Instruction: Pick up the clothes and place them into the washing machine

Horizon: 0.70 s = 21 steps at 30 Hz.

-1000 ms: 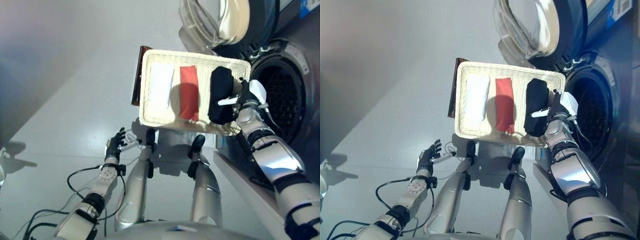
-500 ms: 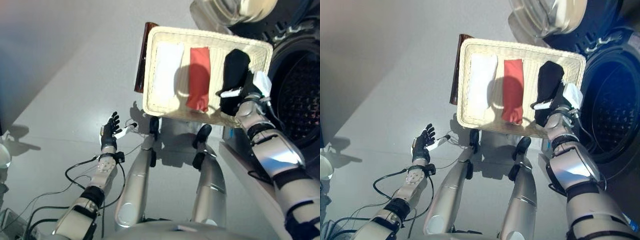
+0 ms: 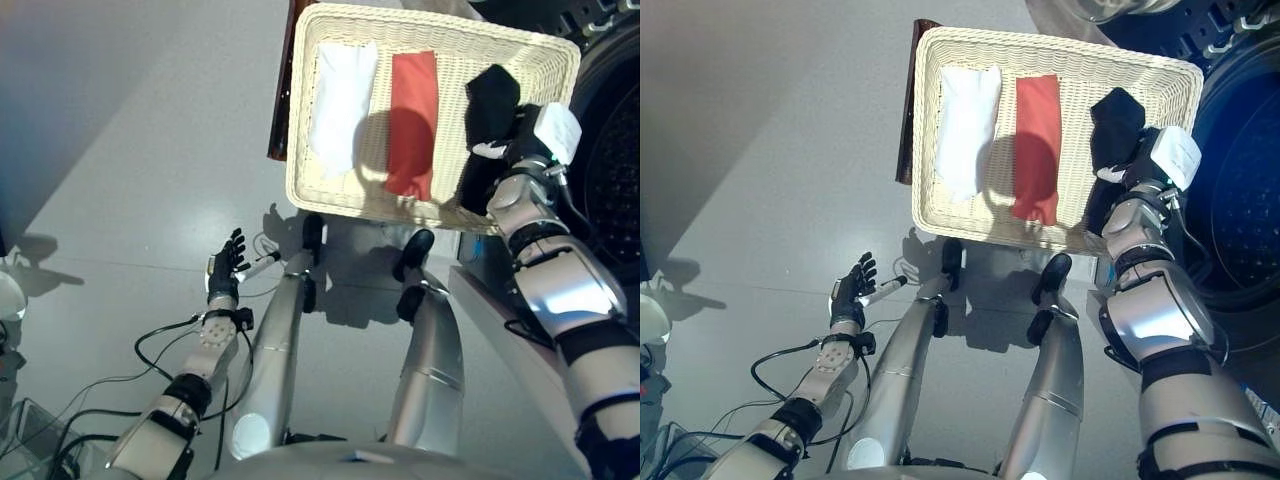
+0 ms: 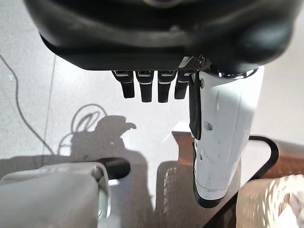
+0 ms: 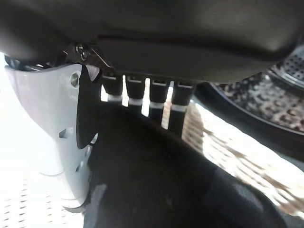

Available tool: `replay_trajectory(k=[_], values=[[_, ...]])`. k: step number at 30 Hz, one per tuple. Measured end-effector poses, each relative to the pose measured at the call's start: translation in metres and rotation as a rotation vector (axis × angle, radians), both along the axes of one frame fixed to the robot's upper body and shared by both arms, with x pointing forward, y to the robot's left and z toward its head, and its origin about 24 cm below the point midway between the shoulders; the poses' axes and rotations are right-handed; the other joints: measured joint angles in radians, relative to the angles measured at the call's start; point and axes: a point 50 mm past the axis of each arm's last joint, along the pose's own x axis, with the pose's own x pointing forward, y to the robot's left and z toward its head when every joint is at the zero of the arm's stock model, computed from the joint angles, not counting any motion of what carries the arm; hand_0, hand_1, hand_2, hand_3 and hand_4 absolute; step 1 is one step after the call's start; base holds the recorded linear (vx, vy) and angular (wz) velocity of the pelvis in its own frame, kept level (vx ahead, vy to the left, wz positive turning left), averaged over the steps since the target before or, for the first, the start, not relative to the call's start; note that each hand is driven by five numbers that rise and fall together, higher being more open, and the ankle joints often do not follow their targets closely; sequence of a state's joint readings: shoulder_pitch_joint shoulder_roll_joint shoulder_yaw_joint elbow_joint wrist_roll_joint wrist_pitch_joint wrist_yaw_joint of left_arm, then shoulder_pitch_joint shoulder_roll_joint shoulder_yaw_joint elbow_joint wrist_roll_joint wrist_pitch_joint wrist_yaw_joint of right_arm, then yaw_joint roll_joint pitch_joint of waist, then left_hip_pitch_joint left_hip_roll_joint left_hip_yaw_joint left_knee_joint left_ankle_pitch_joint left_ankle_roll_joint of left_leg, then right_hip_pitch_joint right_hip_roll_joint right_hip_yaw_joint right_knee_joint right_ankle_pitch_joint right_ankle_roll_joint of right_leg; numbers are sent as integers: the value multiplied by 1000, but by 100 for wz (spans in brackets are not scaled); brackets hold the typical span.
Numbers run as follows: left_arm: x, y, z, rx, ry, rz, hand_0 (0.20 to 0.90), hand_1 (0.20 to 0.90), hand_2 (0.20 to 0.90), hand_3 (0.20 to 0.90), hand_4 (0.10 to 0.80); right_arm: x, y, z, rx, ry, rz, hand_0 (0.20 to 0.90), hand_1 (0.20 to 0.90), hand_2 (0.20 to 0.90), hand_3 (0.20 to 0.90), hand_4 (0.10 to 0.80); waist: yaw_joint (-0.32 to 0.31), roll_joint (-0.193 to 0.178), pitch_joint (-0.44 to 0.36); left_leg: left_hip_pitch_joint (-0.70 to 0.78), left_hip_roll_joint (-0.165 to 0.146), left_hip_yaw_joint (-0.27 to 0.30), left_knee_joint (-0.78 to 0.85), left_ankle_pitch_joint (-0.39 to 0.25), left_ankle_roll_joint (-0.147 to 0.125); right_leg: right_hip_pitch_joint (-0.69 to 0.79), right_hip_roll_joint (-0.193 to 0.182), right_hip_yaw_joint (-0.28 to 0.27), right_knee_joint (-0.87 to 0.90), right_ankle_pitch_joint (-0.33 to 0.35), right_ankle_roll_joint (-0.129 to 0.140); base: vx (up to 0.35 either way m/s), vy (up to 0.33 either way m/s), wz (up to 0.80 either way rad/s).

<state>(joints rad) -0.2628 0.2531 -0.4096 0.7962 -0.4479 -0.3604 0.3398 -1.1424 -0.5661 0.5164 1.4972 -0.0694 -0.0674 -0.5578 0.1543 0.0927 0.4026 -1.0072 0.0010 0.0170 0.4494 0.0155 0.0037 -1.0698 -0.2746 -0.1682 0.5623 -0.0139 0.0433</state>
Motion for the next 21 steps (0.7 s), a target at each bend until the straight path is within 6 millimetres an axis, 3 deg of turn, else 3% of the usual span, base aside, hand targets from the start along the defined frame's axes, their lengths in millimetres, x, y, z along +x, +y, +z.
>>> replay_trajectory(k=[8, 12, 16, 21], values=[[-2, 2, -5, 12, 24, 6, 900, 900, 900, 900, 800, 2, 4, 1, 30, -26, 10, 200, 200, 200, 200, 300, 1, 2, -2, 13, 3, 9, -17, 3, 6, 9, 18, 17, -25, 24, 5, 17, -14, -6], [-10, 9, -17, 35, 91, 26, 900, 900, 900, 900, 800, -2, 9, -28, 88, 62, 38, 200, 200, 200, 200, 300, 6, 6, -3, 115, 4, 16, -64, 4, 8, 107, 28, 19, -79, 35, 10, 29, -5, -13], [-15, 12, -23, 41, 116, 33, 900, 900, 900, 900, 800, -10, 12, -55, 264, 75, 16, 200, 200, 200, 200, 300, 1, 25, -17, 208, 1, 30, -138, 17, 9, 192, 30, 22, -150, 53, 21, 14, 0, -9], [-20, 12, -27, 33, 134, 20, 900, 900, 900, 900, 800, -22, 2, -76, 716, -83, -86, 200, 200, 200, 200, 300, -2, 35, -22, 307, -6, 50, -214, 44, 26, 286, 39, 33, -244, 104, 40, 6, 21, -14]])
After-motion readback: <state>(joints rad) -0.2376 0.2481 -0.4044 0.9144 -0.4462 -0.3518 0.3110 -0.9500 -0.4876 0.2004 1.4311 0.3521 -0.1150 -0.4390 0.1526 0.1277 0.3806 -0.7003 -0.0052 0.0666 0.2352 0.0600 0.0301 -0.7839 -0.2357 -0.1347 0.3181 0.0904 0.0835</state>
